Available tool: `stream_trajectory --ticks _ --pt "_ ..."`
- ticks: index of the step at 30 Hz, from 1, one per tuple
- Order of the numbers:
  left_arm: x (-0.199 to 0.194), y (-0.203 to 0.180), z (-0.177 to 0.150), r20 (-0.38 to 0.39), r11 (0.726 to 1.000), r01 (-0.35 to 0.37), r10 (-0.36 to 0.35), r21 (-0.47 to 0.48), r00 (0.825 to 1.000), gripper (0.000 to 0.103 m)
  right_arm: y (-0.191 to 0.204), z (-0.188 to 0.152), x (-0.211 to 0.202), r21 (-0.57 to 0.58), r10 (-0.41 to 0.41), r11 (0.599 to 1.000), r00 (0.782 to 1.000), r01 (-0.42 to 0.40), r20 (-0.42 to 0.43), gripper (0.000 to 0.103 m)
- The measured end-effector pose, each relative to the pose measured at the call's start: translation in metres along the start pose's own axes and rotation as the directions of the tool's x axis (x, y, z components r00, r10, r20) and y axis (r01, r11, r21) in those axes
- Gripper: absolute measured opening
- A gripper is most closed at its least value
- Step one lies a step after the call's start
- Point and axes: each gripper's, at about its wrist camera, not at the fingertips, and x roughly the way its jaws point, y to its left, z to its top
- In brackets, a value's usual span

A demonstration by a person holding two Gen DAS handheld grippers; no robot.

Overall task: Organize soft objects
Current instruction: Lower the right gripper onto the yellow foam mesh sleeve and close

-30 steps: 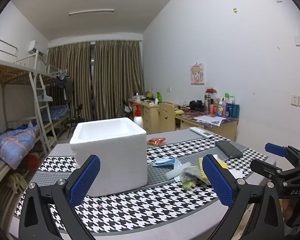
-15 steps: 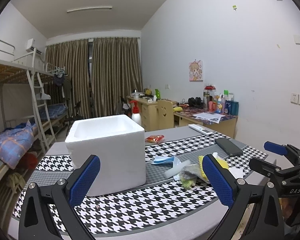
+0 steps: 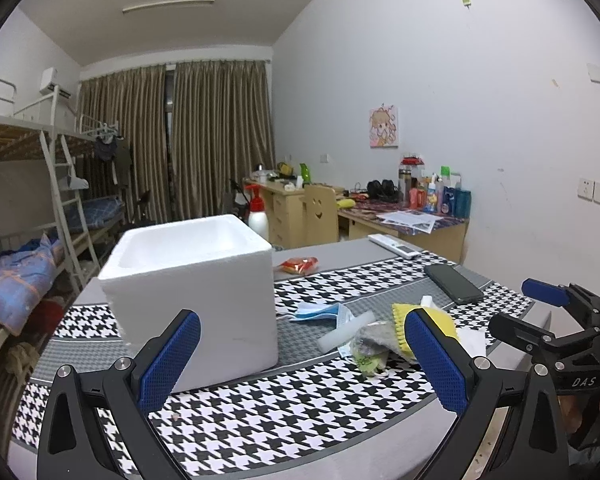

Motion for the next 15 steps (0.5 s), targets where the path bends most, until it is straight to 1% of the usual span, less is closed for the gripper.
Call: stream_trajectory --ticks 2,15 --pt "0.006 -0.002 0.0 -0.015 1.0 0.015 -0.015 0.0 1.0 0.102 -0.002 0.0 0.004 -0.001 -0.002 1.0 1.0 0.002 -0.01 0.102" --pt "0.046 -0.011 -0.002 -0.096 0.998 0.059 -0.058 0.013 0.994 0.102 -0.009 -0.002 0.027 0.012 0.006 1.0 0.997 -0.005 -0.072 0.102"
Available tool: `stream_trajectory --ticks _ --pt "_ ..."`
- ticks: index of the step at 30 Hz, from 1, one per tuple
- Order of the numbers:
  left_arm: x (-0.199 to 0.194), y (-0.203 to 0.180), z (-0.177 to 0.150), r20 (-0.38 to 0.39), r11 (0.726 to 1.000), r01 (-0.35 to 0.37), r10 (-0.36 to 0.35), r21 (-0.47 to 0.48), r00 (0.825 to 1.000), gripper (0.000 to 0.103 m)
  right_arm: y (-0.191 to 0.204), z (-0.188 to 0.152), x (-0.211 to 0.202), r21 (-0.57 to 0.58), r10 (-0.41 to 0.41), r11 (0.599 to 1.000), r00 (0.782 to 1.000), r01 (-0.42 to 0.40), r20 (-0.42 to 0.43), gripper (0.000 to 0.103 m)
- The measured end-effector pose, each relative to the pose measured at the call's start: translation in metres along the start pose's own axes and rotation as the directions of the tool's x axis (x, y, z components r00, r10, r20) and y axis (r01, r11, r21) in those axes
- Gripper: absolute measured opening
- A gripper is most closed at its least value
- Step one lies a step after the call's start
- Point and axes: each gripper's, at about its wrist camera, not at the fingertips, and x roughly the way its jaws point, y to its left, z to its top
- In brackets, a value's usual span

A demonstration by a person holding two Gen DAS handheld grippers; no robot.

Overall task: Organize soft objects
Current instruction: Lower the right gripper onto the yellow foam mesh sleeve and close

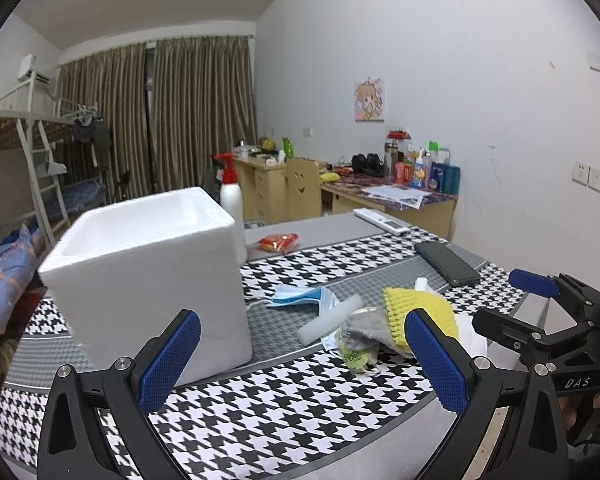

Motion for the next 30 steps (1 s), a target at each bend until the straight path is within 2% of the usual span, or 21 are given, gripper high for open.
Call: stream_trajectory --ticks 18,30 --pt "0.05 -0.004 -0.006 -0.108 0.998 0.064 -0.064 -0.005 0.992 0.102 -0.017 -0.002 0.034 0.023 0.008 1.0 0.997 -0.006 -0.083 0.102" --pt "0.074 -0.004 -0.009 -0.152 0.997 0.072 -0.072 -0.001 0.986 0.102 -0.02 -0.01 0.059 0.026 0.03 0.999 0.986 -0.026 -0.163 0.093"
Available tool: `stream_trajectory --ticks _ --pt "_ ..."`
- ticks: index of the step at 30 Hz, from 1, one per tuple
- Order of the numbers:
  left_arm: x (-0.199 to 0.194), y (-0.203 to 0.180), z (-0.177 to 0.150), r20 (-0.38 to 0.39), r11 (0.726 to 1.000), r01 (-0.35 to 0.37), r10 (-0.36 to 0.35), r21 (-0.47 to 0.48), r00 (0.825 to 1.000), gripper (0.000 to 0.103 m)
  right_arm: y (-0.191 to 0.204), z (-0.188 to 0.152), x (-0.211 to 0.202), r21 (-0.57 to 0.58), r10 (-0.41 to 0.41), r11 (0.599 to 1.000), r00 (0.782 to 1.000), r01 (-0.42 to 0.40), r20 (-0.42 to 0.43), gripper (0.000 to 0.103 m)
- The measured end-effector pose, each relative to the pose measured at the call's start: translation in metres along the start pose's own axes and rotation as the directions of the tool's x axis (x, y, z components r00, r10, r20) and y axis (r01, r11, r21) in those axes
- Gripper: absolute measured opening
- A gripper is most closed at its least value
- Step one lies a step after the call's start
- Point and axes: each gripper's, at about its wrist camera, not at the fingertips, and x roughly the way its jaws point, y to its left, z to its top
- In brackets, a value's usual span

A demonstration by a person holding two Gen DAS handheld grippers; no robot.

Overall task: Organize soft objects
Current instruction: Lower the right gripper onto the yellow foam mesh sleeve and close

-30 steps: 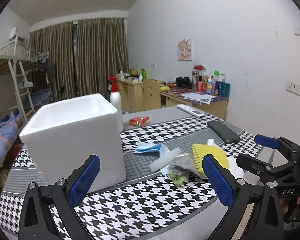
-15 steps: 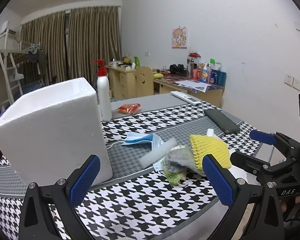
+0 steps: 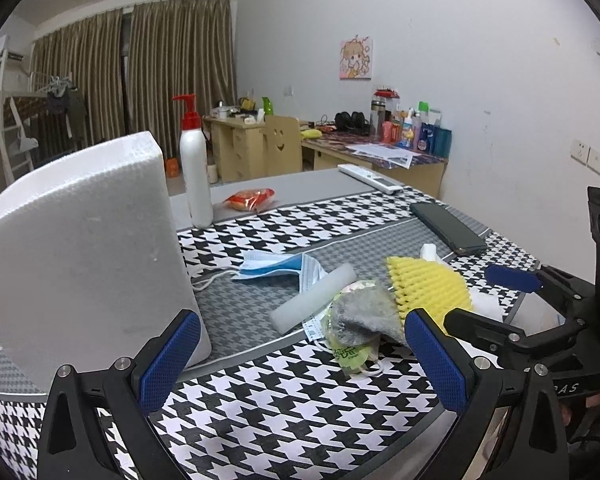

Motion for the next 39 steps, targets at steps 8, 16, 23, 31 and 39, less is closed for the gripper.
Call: stream_trajectory --ticks 8,16,23,31,39 --pt "0.011 0.002 0.0 -0.027 1.0 0.0 0.0 -0.005 1.0 0.102 -0.002 -0.003 0.017 0.009 0.013 1.0 0.998 -0.012 -0.054 0.085" --pt "0.021 0.001 -0.001 -0.048 1.0 0.007 -0.007 0.003 0.999 0.102 -0.005 -0.005 0.028 0.003 -0.001 1.0 0.996 0.001 -0.087 0.074" --pt "0.026 -0.004 -0.001 -0.067 1.0 0.019 -0.018 0.011 0.998 0.102 -0.004 -0.006 0.033 -0.022 -0.029 0.999 0.992 0.026 -0.122 0.069" --pt "0.03 -0.004 -0.002 -0.08 1.0 0.018 -0.017 0.001 0.997 0.102 0.002 -0.007 0.036 -0.073 -0.068 0.996 0.988 0.059 -0.142 0.06" --pt "0.03 -0.007 -0.004 -0.088 1.0 0.025 -0.024 0.014 0.996 0.102 -0.001 -0.004 0.034 -0.075 -0.072 0.995 0.987 0.062 -0.141 0.014"
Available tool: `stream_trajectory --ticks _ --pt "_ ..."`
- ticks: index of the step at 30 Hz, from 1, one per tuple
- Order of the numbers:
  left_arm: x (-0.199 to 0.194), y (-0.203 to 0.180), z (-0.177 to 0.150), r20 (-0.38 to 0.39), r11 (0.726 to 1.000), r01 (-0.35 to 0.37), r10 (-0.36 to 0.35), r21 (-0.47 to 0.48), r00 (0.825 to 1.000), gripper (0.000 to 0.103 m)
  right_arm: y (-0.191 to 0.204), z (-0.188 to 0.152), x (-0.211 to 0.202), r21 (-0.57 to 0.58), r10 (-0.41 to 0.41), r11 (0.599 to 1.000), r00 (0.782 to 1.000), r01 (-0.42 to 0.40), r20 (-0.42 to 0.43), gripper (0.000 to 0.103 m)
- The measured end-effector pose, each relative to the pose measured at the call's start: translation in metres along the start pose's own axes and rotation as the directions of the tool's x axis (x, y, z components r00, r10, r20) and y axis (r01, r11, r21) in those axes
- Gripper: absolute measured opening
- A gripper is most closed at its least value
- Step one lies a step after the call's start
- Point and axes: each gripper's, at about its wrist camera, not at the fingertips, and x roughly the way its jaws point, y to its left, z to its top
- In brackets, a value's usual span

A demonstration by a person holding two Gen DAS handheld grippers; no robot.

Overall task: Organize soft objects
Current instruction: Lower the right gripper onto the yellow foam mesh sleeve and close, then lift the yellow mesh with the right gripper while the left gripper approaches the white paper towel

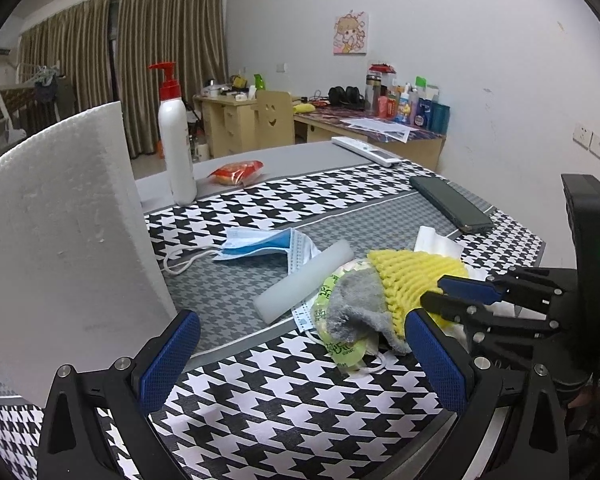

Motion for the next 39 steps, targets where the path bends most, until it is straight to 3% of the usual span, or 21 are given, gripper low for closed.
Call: stream_trajectory --ticks 5,15,24,30,33,39 --pt "-0.001 -0.005 0.0 -0.002 1.0 0.012 -0.012 0.009 1.0 0.102 -0.008 0.005 -0.018 0.036 0.018 0.999 0.998 -0.021 0.06 0.013" --pt "0.001 -0.026 0.003 -0.002 0.997 0.06 -0.06 0.038 0.998 0.102 -0.028 0.005 -0.048 0.101 -0.022 0.995 0.99 0.008 0.139 0.012" --pt "0.01 -0.059 0.007 -0.018 0.984 0.144 -0.143 0.108 0.99 0.102 -0.053 -0.007 -0.06 0.165 -0.071 0.985 0.985 0.045 0.158 0.012" --pt "0.022 -0.088 0.014 -0.044 0.96 0.2 -0.195 0.196 0.98 0.101 -0.072 -0.019 -0.067 0.223 -0.097 0.973 0.981 0.059 0.166 0.013" --pt "0.026 -0.092 0.018 -0.047 0.963 0.194 -0.188 0.188 0.981 0.097 -0.078 -0.023 -0.073 0.237 -0.108 0.969 0.979 0.065 0.174 0.012" --pt "0.012 -0.109 0.023 0.018 0.956 0.172 -0.181 0.238 0.983 0.097 -0.088 -0.03 -0.082 0.262 -0.127 0.962 0.974 0.075 0.186 0.013"
